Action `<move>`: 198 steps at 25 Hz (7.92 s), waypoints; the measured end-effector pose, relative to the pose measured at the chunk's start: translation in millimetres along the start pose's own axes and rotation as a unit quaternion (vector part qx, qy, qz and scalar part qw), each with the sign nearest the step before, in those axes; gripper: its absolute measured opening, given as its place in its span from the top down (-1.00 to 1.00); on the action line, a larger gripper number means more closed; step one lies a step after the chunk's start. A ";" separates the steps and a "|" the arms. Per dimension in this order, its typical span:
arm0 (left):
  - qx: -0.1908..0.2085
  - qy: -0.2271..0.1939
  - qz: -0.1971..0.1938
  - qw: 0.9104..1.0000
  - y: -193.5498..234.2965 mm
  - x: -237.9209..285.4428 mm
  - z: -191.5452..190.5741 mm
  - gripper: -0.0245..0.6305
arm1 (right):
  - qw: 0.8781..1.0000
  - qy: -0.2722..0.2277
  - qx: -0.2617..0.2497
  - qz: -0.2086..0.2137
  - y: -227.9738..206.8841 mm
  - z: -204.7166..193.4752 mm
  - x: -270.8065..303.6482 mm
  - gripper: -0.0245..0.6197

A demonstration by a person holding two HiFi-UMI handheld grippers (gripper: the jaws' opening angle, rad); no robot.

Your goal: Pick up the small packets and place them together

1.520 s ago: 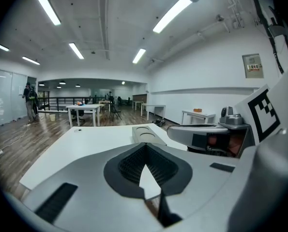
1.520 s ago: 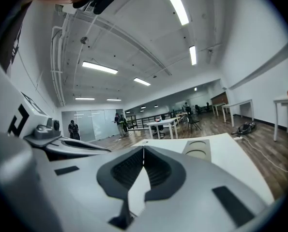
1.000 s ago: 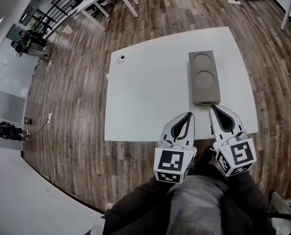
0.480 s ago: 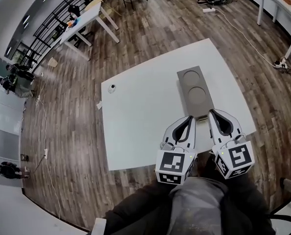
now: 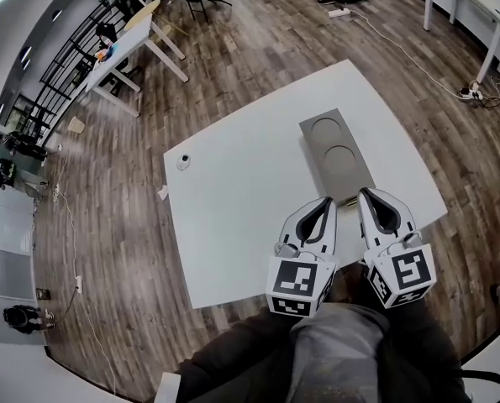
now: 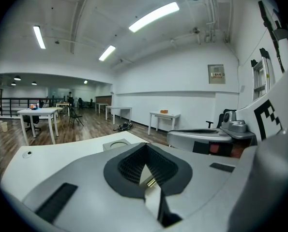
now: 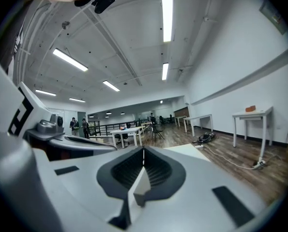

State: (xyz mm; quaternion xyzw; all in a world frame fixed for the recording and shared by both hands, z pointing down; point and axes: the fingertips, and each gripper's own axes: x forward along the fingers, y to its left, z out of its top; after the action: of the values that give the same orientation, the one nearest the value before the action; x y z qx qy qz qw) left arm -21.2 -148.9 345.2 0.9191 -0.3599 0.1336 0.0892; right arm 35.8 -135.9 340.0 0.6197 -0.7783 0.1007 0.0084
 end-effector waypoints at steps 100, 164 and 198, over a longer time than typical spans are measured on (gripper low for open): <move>0.016 0.072 -0.060 0.995 -122.6 -39.3 -93.1 0.92 | 0.986 0.156 -0.008 -0.060 6.8 -202.6 -154.5 0.39; -0.068 0.049 -0.015 0.996 17.4 15.7 -42.9 0.92 | 0.886 0.400 -0.224 0.074 -17.0 -160.3 2.2 0.70; -0.067 0.025 0.017 0.997 68.1 26.1 -28.3 0.92 | 0.910 0.320 -0.257 0.062 -39.7 -95.4 115.7 0.70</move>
State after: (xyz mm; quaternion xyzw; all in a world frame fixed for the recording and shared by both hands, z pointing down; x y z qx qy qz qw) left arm -54.6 -207.6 384.8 0.9009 -0.3816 0.1340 0.1574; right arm 36.6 -239.8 455.2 0.4813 -0.7693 0.0904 0.4104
